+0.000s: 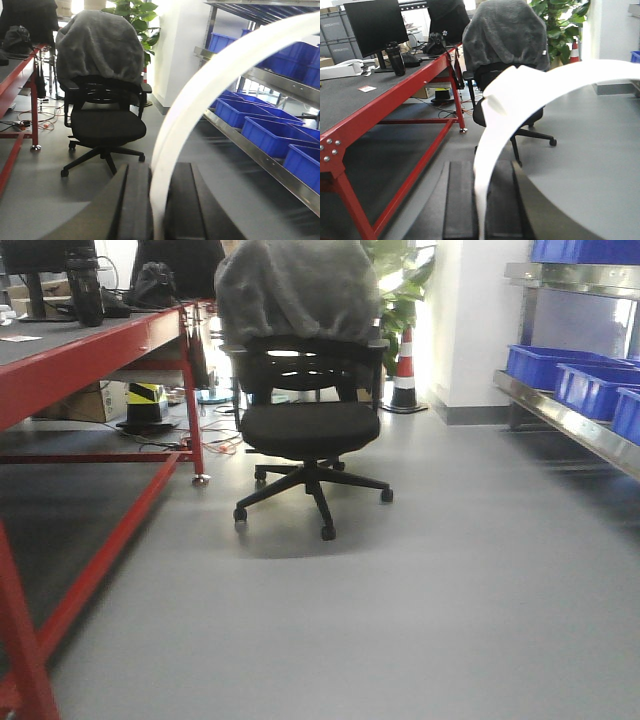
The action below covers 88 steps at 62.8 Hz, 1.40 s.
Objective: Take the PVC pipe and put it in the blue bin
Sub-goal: 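Drive the base toward the steel shelf of blue bins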
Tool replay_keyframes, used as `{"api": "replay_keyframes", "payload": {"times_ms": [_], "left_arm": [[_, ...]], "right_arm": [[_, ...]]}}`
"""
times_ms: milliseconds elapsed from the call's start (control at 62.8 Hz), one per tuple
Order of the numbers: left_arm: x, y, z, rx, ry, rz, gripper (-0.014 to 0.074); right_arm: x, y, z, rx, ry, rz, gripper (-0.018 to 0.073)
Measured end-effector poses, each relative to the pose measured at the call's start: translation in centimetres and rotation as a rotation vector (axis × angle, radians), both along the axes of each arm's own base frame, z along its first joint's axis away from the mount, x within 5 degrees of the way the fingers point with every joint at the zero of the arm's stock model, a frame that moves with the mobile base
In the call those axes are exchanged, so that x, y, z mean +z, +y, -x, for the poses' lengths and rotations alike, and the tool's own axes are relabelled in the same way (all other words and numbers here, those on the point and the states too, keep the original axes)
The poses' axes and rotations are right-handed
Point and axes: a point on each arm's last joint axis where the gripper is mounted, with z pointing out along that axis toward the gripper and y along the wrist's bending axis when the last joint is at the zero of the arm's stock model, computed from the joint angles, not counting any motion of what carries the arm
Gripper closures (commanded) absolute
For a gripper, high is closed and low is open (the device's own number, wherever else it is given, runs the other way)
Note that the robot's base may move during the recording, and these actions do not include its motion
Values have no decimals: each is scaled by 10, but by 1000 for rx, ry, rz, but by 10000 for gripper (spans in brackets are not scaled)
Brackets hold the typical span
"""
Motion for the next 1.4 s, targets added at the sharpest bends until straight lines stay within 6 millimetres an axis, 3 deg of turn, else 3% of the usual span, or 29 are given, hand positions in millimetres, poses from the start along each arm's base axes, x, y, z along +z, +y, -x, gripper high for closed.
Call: {"api": "replay_keyframes", "payload": {"times_ms": [1402], "left_arm": [[-1,0,0,0,2,-1,707]], "right_arm": [[0,0,0,0,-2,0,728]]}}
